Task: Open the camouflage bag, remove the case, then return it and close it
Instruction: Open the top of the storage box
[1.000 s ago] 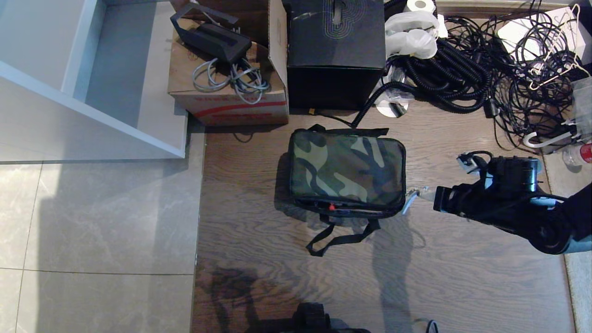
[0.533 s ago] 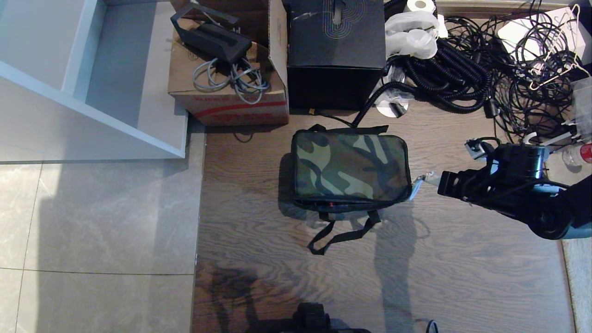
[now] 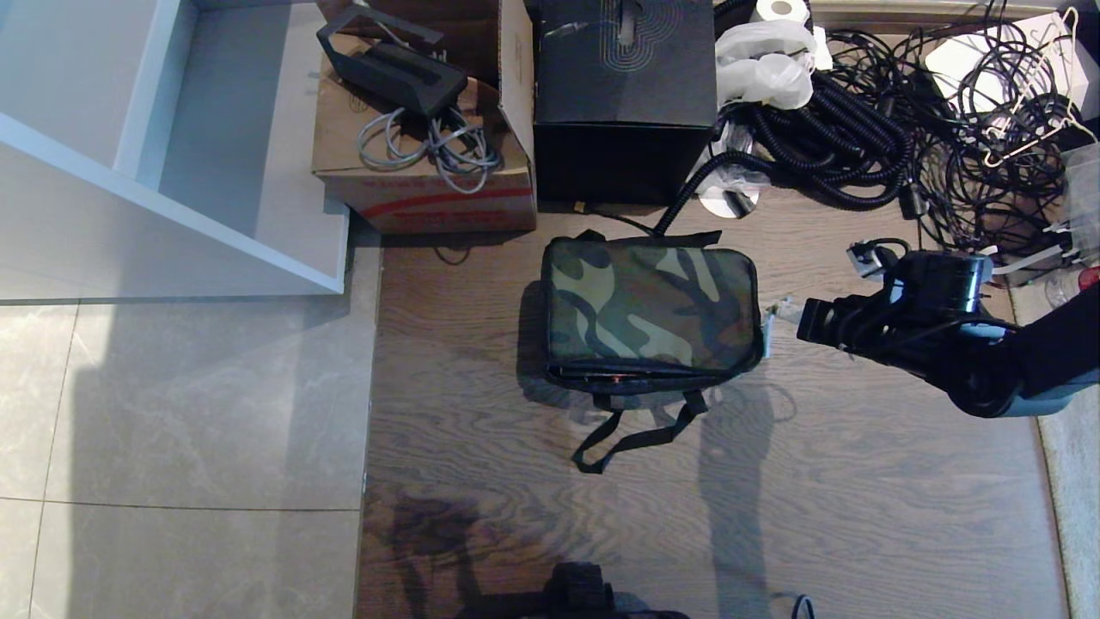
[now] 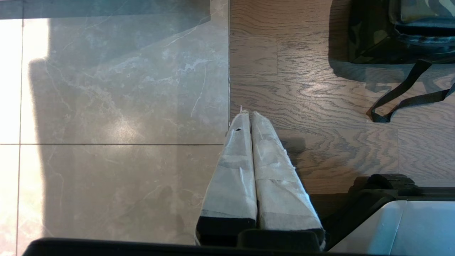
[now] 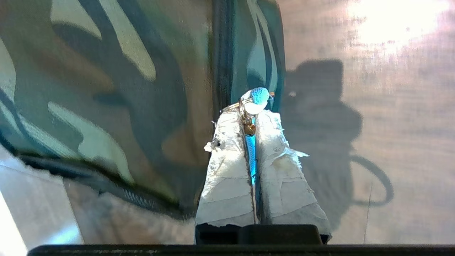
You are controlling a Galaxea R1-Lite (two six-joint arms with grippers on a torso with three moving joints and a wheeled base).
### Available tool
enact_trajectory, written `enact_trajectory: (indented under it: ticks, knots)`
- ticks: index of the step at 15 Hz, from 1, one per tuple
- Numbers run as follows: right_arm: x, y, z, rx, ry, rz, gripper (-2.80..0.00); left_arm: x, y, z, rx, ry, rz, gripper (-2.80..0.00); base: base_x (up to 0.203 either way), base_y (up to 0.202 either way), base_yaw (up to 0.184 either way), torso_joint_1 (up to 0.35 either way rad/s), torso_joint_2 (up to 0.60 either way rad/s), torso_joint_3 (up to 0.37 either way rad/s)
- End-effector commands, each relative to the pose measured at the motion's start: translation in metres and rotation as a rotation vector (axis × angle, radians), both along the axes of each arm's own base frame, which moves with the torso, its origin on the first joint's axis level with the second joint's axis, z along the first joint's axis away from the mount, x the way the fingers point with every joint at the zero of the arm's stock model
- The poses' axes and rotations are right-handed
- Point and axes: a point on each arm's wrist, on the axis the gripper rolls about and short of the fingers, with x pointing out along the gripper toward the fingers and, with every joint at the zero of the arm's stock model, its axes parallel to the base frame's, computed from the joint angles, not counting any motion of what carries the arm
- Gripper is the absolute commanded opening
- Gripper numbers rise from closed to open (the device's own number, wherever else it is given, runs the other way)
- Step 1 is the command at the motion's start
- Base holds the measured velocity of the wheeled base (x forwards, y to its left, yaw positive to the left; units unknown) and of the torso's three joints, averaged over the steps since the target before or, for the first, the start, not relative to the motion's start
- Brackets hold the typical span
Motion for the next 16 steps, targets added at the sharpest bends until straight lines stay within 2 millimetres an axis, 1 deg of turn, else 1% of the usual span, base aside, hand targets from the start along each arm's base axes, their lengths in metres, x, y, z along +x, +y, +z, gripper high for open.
enact_trajectory:
  ticks: [1, 5, 7, 11, 12, 16]
  knots:
    - [0.011, 0.0, 0.003, -0.001, -0.034, 0.005, -2.8, 0.0, 0.0, 0.0, 0.0, 0.0, 0.001, -2.8, 0.0, 0.0, 0.0, 0.0, 0.0, 0.0]
    - [0.025, -0.001, 0.018, -0.023, -0.115, 0.005, -2.8, 0.0, 0.0, 0.0, 0.0, 0.0, 0.001, -2.8, 0.0, 0.0, 0.0, 0.0, 0.0, 0.0]
    - [0.029, -0.001, 0.021, -0.025, -0.138, 0.008, -2.8, 0.0, 0.0, 0.0, 0.001, 0.0, 0.001, -2.8, 0.0, 0.0, 0.0, 0.0, 0.0, 0.0]
    - [0.044, 0.0, 0.031, -0.025, -0.196, 0.01, -2.8, 0.0, 0.0, 0.0, 0.001, 0.0, 0.001, -2.8, 0.0, 0.0, 0.0, 0.0, 0.0, 0.0]
    - [0.047, 0.001, 0.031, -0.024, -0.202, 0.011, -2.8, 0.0, 0.0, 0.0, 0.0, 0.0, 0.001, -2.8, 0.0, 0.0, 0.0, 0.0, 0.0, 0.0]
    - [0.052, 0.007, 0.038, -0.017, -0.242, 0.024, -2.8, 0.0, 0.0, 0.0, 0.0, 0.0, 0.002, -2.8, 0.0, 0.0, 0.0, 0.0, 0.0, 0.0]
